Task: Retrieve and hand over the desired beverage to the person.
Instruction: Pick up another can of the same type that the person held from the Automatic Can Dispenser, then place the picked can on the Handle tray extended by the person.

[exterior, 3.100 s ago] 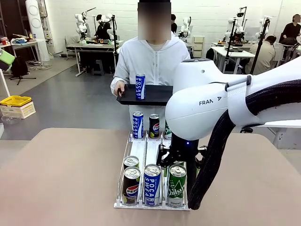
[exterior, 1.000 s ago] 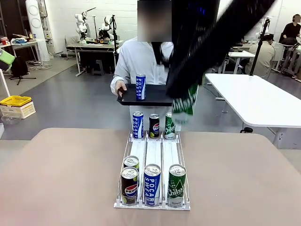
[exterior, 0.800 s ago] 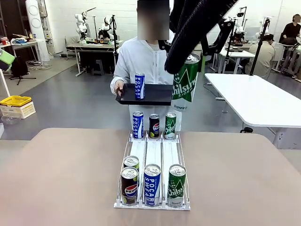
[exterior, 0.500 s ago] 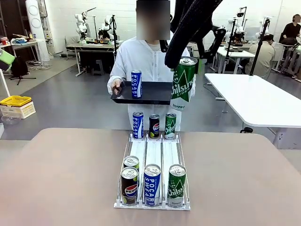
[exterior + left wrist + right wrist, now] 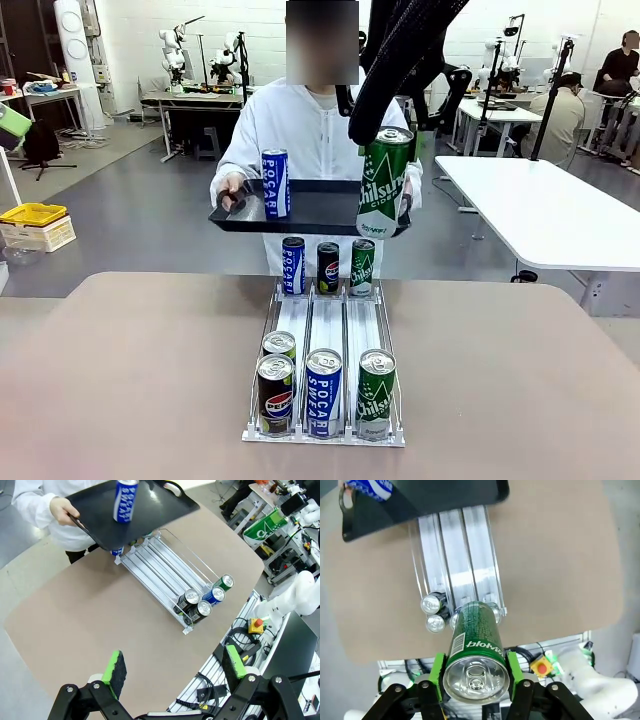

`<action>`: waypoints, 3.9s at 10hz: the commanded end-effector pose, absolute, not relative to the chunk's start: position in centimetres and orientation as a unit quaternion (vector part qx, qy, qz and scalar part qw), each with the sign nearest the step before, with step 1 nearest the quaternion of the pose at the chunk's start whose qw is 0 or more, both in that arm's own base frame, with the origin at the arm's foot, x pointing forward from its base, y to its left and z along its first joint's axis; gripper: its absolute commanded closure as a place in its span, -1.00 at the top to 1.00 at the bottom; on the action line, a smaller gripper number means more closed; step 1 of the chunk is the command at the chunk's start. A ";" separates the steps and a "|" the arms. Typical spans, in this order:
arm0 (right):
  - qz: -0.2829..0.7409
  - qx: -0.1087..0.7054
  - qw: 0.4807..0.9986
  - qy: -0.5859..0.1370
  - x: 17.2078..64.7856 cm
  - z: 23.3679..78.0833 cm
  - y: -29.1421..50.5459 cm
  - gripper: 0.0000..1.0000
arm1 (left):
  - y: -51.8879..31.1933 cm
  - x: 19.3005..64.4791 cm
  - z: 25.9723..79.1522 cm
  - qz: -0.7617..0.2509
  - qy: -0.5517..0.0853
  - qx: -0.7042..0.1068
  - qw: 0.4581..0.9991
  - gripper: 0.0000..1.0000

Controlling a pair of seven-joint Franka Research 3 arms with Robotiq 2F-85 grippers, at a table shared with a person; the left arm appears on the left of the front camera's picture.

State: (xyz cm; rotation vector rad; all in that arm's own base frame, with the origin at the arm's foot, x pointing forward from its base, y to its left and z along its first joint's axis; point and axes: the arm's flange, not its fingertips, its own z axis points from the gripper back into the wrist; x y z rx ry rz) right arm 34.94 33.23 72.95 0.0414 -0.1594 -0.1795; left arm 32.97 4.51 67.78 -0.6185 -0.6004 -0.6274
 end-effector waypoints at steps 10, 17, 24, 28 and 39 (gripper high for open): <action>-0.096 0.016 0.991 -0.088 34.7 73.2 32.8 -1.00 | 4.6 32.9 67.8 -0.304 -0.290 -0.295 0.858 1.00; -0.082 0.014 0.995 -0.056 35.7 72.9 33.1 0.15 | 4.6 32.9 67.8 -0.304 -0.290 -0.295 0.858 1.00; -0.094 0.048 0.993 0.050 48.1 73.2 33.0 0.15 | 4.6 32.9 67.8 -0.304 -0.290 -0.295 0.858 1.00; -0.076 0.032 0.996 0.023 51.8 69.9 33.1 0.15 | 4.6 32.9 67.8 -0.304 -0.290 -0.295 0.858 1.00; -0.047 -0.003 0.998 0.038 56.3 60.6 32.8 0.15 | 4.6 32.9 67.8 -0.304 -0.290 -0.295 0.858 1.00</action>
